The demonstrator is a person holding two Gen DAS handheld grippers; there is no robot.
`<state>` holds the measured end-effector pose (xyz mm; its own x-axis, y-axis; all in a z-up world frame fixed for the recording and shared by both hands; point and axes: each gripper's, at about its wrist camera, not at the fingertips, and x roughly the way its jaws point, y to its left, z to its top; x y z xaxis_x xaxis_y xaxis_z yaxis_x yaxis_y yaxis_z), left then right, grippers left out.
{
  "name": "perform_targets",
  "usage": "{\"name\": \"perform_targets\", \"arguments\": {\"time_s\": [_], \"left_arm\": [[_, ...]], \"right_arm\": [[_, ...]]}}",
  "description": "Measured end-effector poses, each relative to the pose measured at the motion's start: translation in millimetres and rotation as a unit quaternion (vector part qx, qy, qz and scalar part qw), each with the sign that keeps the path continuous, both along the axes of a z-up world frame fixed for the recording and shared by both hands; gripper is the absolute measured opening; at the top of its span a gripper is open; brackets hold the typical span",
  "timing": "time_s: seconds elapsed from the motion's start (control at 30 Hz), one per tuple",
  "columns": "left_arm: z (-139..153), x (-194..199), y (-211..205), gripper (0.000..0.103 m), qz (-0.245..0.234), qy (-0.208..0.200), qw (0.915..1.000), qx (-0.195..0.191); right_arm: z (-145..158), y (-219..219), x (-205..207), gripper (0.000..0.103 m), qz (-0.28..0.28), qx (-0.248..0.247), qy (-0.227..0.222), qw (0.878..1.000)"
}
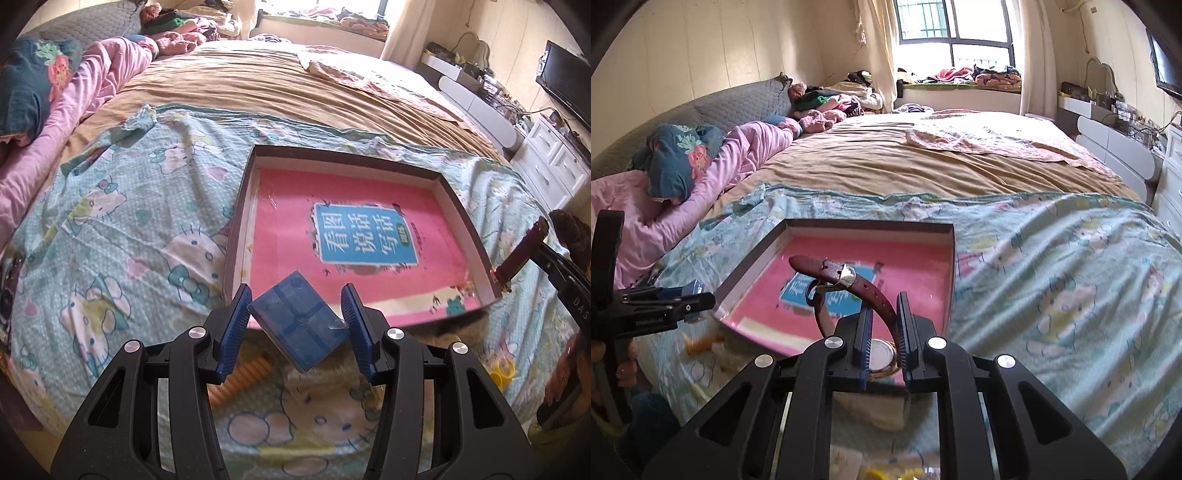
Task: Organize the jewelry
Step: 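Carry the blue case and brown watch into the box and open both tools, then withdraw both tools from the box back toward the remaining items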
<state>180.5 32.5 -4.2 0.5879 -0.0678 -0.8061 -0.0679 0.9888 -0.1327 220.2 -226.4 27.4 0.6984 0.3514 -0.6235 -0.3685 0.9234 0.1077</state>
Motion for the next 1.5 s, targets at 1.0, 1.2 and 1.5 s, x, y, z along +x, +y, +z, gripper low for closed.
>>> {"name": "perform_targets", "arguments": {"time_s": [1.0,1.2,1.5], "left_arm": [[-35,44,-7,0.044,-0.007,0.037,0.9993,0.006],[-30,41,-8,0.062,-0.005,0.033,0.9994,0.006],[-13,25,-4,0.083,0.003,0.017,0.9998,-0.006]], "right_arm": [[-27,-7,20,0.083,-0.052,-0.009,0.029,0.998],[-14,-19,9,0.089,-0.06,0.007,0.021,0.998],[2,-23,-11,0.094,-0.056,0.01,0.006,0.998]]}}
